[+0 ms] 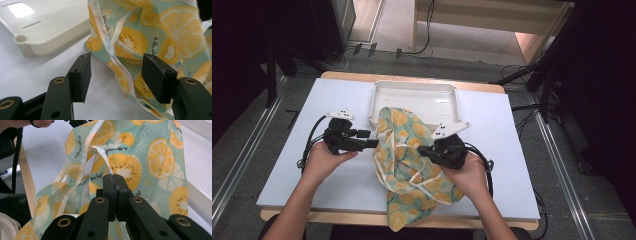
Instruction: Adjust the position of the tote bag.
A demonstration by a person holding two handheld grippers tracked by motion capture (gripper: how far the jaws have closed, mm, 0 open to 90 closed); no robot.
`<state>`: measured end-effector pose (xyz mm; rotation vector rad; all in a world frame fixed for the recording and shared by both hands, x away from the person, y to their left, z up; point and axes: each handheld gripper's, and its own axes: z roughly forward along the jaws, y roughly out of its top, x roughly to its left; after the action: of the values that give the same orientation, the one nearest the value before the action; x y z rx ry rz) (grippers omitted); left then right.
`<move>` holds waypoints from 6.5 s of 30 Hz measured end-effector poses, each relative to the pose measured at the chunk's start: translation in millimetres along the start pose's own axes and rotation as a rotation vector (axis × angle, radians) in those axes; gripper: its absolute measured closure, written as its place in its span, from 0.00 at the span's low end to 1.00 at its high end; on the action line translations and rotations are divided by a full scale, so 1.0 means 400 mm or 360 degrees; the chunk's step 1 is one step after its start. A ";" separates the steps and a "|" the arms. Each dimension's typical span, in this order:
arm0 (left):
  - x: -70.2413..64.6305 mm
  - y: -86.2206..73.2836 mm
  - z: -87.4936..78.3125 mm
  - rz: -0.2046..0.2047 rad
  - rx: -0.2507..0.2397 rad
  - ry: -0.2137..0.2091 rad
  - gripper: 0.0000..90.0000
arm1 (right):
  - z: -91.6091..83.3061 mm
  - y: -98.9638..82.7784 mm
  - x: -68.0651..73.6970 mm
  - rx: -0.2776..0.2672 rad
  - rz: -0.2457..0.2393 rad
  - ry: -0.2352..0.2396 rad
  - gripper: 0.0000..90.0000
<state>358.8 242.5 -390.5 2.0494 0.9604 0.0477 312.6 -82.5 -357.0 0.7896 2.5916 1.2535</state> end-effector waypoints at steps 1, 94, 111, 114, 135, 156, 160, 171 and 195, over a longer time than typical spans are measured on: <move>0.001 0.001 0.004 0.0005 0.0000 0.0004 0.46 | -0.001 -0.001 -0.001 0.0000 -0.0006 0.0002 1.00; -0.078 -0.006 -0.056 0.0119 -0.0001 -0.0121 0.69 | -0.082 -0.032 -0.046 -0.0170 0.0104 -0.0076 0.79; -0.127 0.027 0.007 0.0202 0.0044 -0.0232 0.63 | -0.072 -0.071 -0.038 -0.0119 0.0131 -0.0069 0.77; -0.128 0.028 0.008 0.0207 0.0047 -0.0223 0.62 | -0.070 -0.077 -0.030 -0.0119 0.0111 -0.0076 0.80; -0.145 0.033 0.035 0.0240 0.0032 -0.0252 0.46 | 0.017 -0.090 0.000 0.0021 0.0085 0.0043 1.00; -0.148 -0.005 0.141 0.0263 0.0108 -0.0188 0.57 | 0.022 -0.090 -0.004 -0.0004 0.0103 0.0049 1.00; -0.142 -0.008 0.132 0.0213 0.0102 -0.0232 0.74 | 0.017 -0.087 -0.002 -0.0013 0.0109 0.0056 0.99; -0.144 0.006 0.098 0.0210 0.0065 -0.0299 1.00 | -0.014 -0.057 0.023 -0.0081 0.0091 0.0078 0.91; -0.176 0.030 0.116 0.0218 0.0076 -0.0206 1.00 | 0.027 0.033 0.043 -0.0118 0.0052 0.0123 0.56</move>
<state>333.2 161.4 -390.8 2.1318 0.7477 -0.0349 307.0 -59.4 -352.1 0.7885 2.5843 1.4074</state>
